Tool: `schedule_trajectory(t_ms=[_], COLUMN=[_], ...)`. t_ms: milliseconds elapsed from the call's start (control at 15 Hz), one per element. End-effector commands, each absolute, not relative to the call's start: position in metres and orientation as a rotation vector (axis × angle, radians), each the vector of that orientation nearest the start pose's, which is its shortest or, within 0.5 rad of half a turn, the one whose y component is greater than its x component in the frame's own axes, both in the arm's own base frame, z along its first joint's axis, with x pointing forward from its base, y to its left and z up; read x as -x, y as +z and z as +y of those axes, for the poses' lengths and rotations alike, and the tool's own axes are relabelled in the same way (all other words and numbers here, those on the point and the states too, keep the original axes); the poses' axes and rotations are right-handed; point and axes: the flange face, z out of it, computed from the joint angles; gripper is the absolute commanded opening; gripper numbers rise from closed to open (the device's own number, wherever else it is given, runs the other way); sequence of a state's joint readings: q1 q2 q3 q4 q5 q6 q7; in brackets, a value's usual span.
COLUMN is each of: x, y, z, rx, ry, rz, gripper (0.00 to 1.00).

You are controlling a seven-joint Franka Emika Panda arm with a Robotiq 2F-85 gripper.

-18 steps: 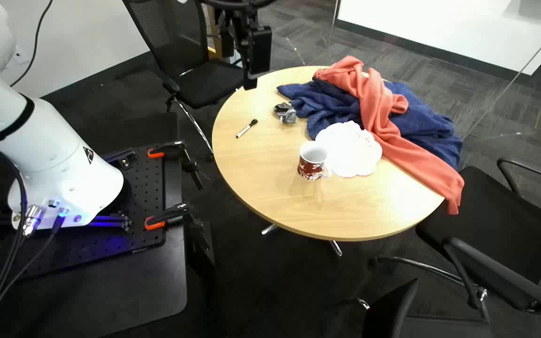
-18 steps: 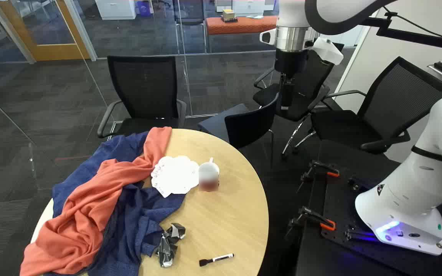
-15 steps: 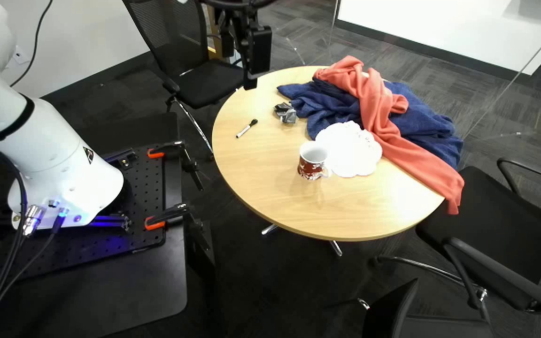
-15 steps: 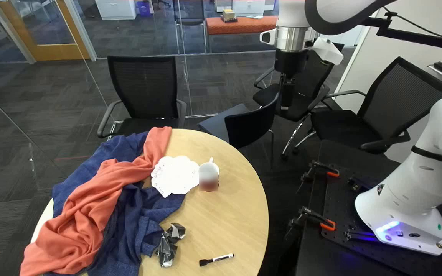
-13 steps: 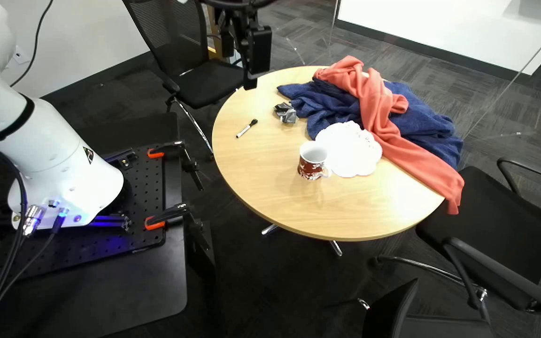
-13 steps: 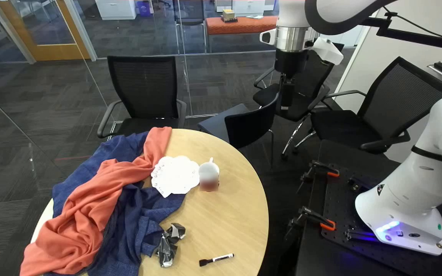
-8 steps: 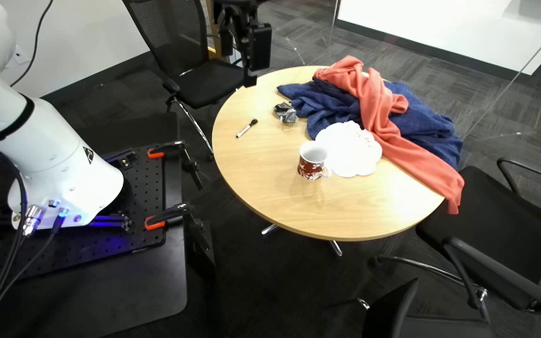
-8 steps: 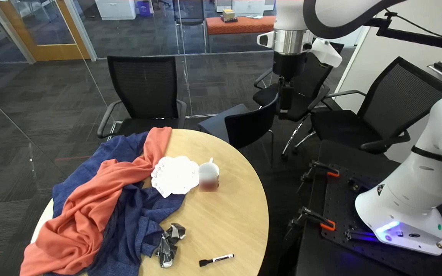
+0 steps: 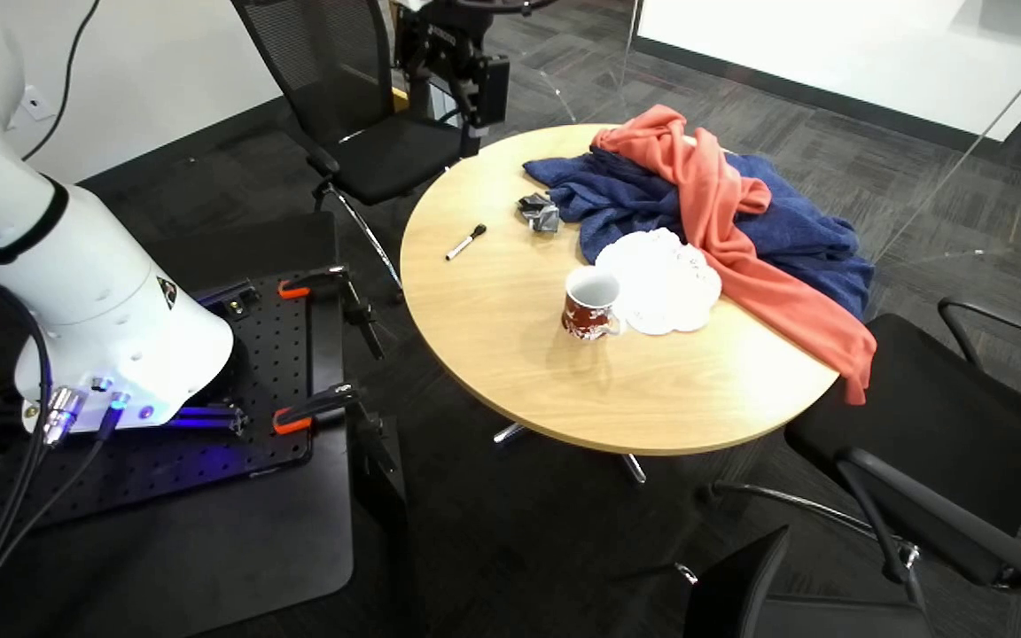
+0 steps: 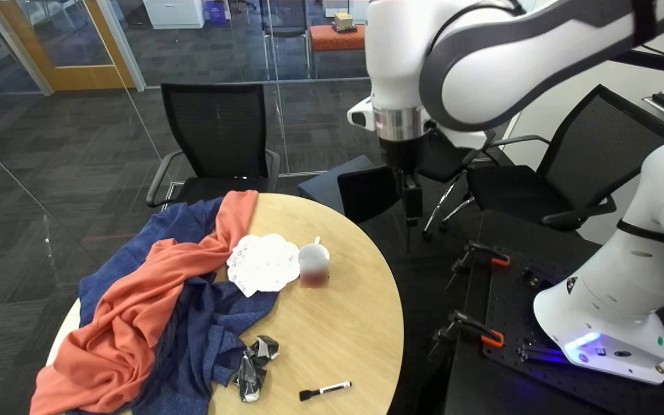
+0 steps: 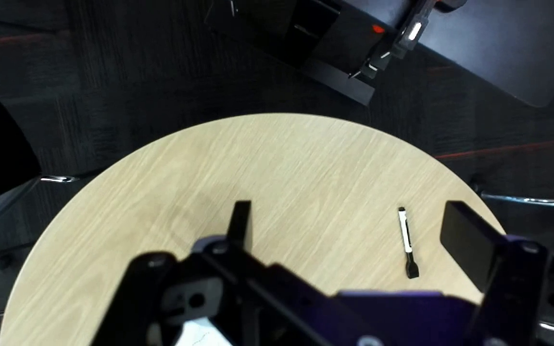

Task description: Put the marker on the table in the mug

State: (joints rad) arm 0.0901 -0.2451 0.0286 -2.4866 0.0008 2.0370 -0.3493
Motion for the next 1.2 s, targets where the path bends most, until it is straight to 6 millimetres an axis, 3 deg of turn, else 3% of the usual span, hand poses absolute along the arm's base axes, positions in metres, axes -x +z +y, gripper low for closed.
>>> schedule_trajectory(t_ms=[0,733,1133], x=[-0.440,-0.473,-0.476], y=[0.332,0.225,0.192], z=[0.084,0.191,0.238], rx=[3.058,3.116,3.049], ry=[0.352,0.532,0.609], rz=[-0.806,-1.053,-1.155], gripper=[1.00,1.00,1.00])
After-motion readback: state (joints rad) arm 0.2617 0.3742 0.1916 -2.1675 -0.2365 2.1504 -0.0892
